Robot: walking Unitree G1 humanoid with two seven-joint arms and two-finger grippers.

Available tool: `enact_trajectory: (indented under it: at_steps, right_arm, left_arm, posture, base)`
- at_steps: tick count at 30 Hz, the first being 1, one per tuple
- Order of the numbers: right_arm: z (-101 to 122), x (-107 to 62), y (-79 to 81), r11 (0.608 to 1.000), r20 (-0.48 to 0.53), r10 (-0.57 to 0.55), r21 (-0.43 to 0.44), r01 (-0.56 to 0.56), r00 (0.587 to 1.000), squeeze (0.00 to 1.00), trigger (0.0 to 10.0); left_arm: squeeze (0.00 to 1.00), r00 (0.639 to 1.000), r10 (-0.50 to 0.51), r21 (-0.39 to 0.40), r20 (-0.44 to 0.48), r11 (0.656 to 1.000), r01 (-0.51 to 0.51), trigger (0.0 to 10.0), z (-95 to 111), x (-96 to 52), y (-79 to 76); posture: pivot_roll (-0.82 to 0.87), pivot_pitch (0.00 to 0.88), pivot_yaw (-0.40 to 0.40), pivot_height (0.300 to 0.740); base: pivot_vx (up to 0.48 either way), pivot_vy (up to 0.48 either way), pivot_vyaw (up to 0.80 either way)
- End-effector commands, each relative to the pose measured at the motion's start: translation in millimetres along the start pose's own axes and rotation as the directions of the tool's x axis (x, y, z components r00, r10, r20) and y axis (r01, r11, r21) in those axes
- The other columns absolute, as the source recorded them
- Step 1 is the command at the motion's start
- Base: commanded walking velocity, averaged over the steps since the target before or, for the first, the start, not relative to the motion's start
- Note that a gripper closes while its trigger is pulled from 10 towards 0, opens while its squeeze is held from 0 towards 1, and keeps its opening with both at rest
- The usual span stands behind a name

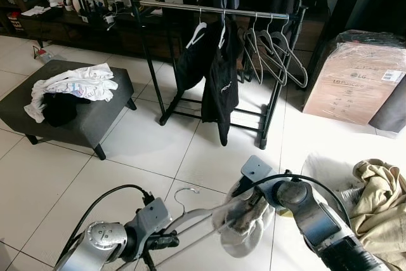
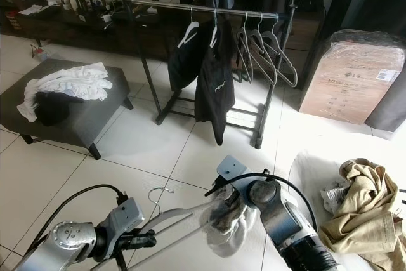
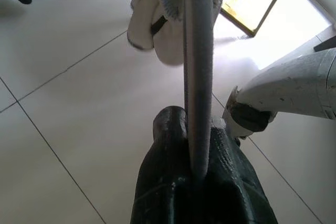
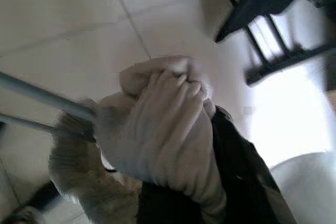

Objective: Hang hanger

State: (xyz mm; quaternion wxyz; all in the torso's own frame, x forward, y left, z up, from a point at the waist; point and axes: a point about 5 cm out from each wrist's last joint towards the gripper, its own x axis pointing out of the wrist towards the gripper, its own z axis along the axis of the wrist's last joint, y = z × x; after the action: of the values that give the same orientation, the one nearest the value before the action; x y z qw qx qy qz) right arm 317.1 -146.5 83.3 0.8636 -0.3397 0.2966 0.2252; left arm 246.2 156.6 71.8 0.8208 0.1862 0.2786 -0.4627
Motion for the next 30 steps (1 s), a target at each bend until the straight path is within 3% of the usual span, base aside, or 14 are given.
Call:
enact_trajectory:
  at_steps: [1,8,13,18,23,25,30]
  right_arm:
    - [-3,-0.2,3.1,1.000,-0.009,0.015,-0.002,-0.015,1.000,0.00,10.0]
    - [13,-7.0,11.5,0.995,0.080,0.101,-0.018,-0.100,0.992,0.00,10.0]
    - [24,-14.6,16.8,0.984,0.127,0.168,-0.088,-0.157,0.978,0.00,10.0]
    - [24,-18.1,18.4,0.974,0.117,0.196,-0.134,-0.180,0.973,0.00,10.0]
    - [21,-26.8,20.8,0.951,0.109,0.272,-0.184,-0.250,0.956,0.00,10.0]
    - [16,-37.7,20.7,0.914,0.106,0.350,-0.256,-0.315,0.931,0.00,10.0]
    - [21,-55.7,13.6,0.884,0.144,0.411,-0.304,-0.355,0.900,0.00,10.0]
  left_arm:
    - [0.00,1.000,0.009,0.004,-0.011,1.000,-0.009,10.0,-2,-0.8,2.0]
    - [0.00,0.999,-0.043,-0.014,-0.014,0.999,0.043,10.0,-4,-0.9,-2.4]
    - [0.00,0.994,-0.109,-0.033,-0.023,0.994,0.109,10.0,-7,-3.0,-8.0]
    - [0.00,0.992,-0.123,-0.038,-0.023,0.992,0.122,10.0,-7,-2.9,-8.9]
    - [0.00,0.997,-0.076,-0.029,-0.004,0.997,0.076,10.0,-4,-0.2,-3.1]
    - [0.00,0.997,-0.083,-0.025,0.001,0.996,0.083,10.0,-2,1.7,-2.4]
    - [0.00,0.996,-0.085,-0.024,0.002,0.996,0.085,10.0,-1,2.4,-1.4]
  posture:
    - [-0.06,0.131,0.009,0.740]
    - [-0.07,0.132,0.009,0.740]
    - [-0.07,0.132,0.009,0.740]
    - [-0.07,0.131,0.009,0.740]
    - [-0.07,0.131,0.009,0.740]
    - [-0.07,0.132,0.009,0.740]
    - [-0.08,0.131,0.008,0.740]
  base:
    - [0.000,0.000,0.00]
    - [0.000,0.000,0.00]
    - [0.000,0.000,0.00]
    - [0.000,0.000,0.00]
    - [0.000,0.000,0.00]
    - [0.000,0.000,0.00]
    - [0.000,0.000,0.00]
